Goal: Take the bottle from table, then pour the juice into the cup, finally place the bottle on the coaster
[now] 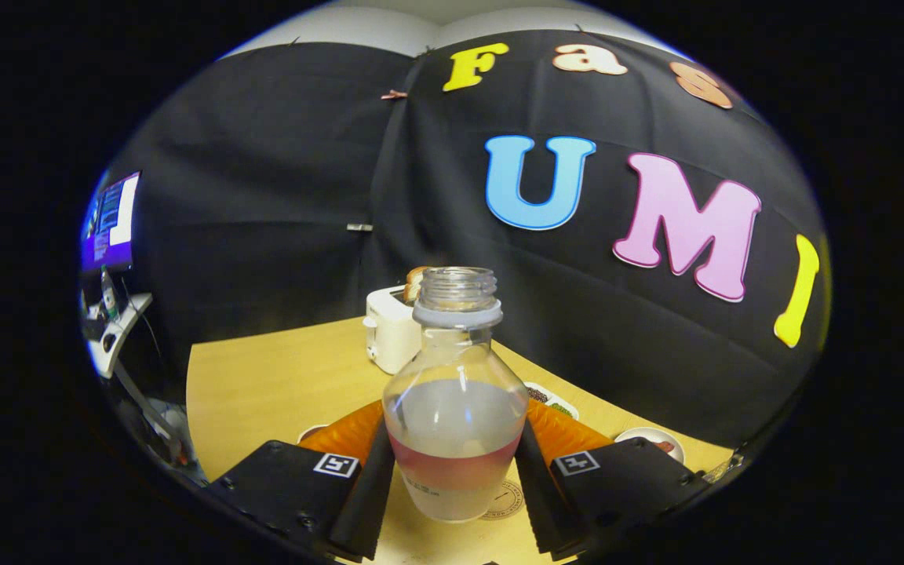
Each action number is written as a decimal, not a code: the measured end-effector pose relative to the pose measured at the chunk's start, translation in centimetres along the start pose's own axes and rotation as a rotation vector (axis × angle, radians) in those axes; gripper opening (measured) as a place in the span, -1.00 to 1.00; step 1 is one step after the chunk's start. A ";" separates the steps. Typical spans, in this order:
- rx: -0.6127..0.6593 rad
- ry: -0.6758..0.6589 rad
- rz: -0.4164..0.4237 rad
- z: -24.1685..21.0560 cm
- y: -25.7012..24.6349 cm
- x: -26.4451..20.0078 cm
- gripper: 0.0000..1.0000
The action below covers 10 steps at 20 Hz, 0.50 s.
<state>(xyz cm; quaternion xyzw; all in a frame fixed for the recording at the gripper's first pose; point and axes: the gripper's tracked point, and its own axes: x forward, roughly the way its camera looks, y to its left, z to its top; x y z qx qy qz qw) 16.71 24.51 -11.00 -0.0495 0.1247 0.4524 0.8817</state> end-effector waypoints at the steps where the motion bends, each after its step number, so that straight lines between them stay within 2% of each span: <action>1: 0.019 -0.016 -0.013 -0.2 -0.6 0.1 0.49; 10: 0.106 -0.118 -0.222 -4.2 -6.4 1.8 0.49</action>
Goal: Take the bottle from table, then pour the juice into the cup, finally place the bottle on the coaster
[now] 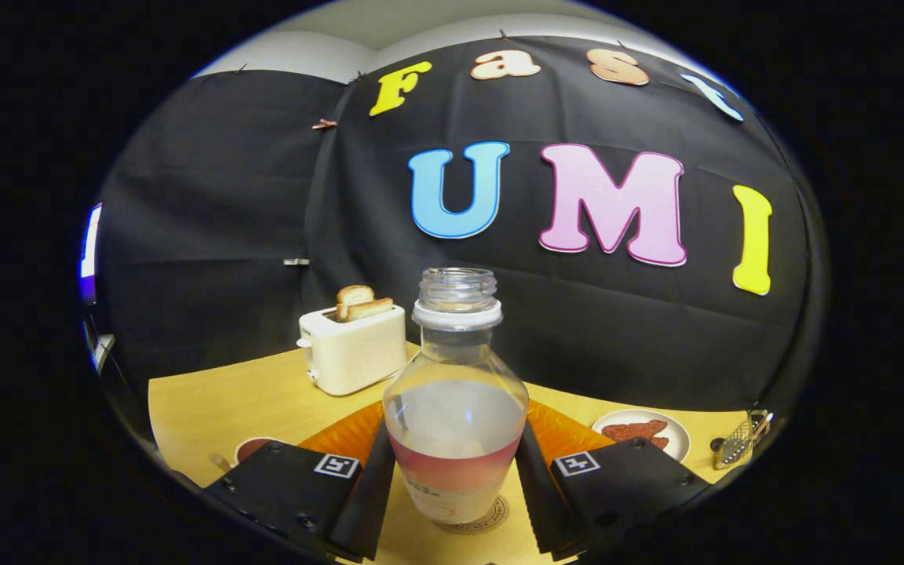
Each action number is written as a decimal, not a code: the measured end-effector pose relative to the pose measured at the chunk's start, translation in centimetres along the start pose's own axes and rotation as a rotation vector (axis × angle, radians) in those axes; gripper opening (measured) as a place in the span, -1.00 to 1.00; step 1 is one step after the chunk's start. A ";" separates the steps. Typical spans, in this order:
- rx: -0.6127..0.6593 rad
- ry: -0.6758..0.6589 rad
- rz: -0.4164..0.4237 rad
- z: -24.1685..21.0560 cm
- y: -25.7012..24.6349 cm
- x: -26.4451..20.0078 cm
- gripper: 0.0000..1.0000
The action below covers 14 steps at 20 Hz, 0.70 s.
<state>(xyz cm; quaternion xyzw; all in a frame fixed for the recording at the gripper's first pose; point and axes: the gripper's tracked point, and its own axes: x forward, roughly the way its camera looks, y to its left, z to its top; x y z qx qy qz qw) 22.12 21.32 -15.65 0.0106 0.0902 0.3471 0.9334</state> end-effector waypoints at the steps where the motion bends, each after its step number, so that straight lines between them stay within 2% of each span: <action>1: 0.006 -0.004 -0.027 -0.5 -0.6 0.4 0.49; 3: 0.009 0.001 -0.095 -1.8 -2.3 1.0 0.49; 5: 0.003 0.002 -0.121 -2.9 -2.9 2.0 0.50; 10: 0.000 0.001 -0.151 -5.9 -3.9 3.2 0.52; 14: 0.012 0.029 -0.129 -8.4 -3.4 3.7 0.51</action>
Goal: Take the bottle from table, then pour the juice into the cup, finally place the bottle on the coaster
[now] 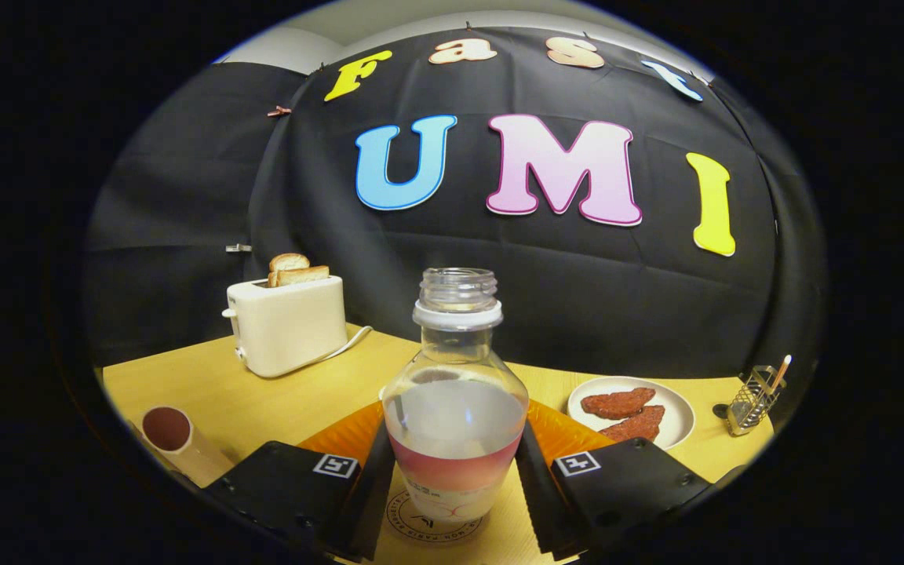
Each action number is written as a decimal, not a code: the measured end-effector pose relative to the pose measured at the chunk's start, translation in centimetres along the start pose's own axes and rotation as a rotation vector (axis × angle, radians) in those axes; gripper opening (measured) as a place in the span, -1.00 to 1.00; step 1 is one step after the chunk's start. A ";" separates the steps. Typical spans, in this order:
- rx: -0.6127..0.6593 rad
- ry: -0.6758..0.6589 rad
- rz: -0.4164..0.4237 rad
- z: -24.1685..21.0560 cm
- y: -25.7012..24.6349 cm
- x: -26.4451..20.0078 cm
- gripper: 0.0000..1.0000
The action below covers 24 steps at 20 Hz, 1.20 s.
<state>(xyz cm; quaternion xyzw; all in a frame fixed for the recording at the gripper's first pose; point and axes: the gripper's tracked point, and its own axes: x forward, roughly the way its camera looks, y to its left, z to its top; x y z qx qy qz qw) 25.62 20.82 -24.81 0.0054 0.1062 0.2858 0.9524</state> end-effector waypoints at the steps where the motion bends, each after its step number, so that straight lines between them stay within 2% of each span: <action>1: 0.005 0.006 0.007 -0.5 0.3 0.0 0.52; 6: -0.069 -0.028 0.002 -1.4 0.5 -0.3 0.52; 15: -0.019 0.012 0.007 -2.3 -0.2 -0.7 0.60; 16: -0.019 0.020 0.002 -2.4 -0.4 -0.8 0.66; 17: -0.027 0.020 -0.006 -2.3 -0.8 -1.0 0.87; 18: -0.043 0.011 -0.017 -2.1 -1.1 -1.1 0.95; 24: -0.073 0.006 -0.028 -1.5 -1.4 -3.0 0.95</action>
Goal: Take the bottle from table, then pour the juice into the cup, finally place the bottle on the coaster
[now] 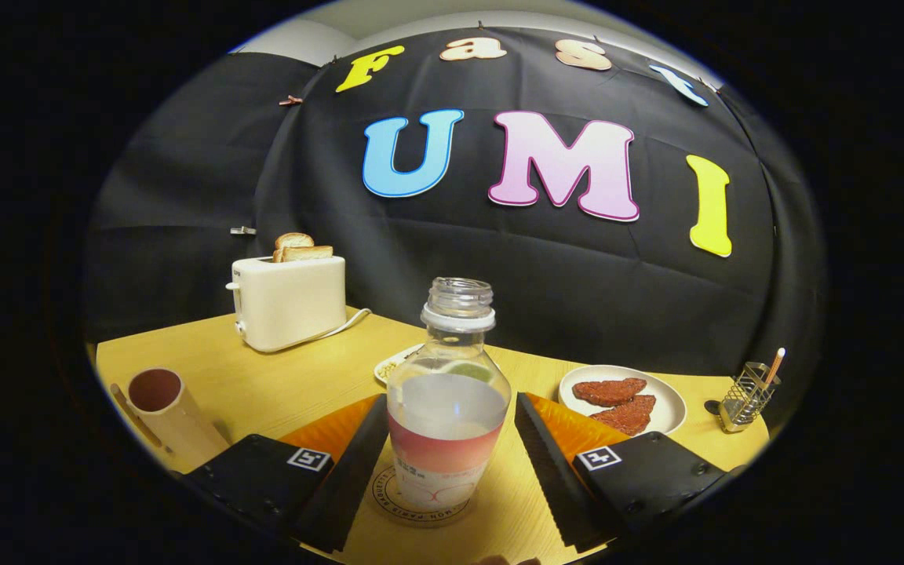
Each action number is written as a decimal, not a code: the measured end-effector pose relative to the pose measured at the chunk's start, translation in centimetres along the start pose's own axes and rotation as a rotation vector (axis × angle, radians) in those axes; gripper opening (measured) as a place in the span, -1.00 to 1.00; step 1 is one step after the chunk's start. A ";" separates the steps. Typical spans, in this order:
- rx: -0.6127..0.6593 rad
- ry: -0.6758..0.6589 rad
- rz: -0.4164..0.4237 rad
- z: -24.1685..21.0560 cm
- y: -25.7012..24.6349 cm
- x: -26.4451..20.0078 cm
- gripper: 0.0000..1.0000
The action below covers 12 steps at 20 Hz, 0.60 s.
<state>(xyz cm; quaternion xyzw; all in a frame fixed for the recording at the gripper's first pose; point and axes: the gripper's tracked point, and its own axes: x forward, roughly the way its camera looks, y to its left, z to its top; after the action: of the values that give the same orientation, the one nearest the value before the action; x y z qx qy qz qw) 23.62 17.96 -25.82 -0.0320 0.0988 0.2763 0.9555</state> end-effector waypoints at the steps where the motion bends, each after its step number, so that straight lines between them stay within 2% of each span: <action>1: -0.009 -0.001 -0.005 0.1 -0.1 -0.5 0.95; 7: 0.011 -0.009 -0.023 1.3 -0.6 -5.0 0.95; 12: 0.004 -0.069 -0.094 6.8 -2.7 -11.8 0.95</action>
<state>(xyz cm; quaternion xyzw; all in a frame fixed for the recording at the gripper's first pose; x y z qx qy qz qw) 16.46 10.32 -16.71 -0.0252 0.0645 0.2317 0.9703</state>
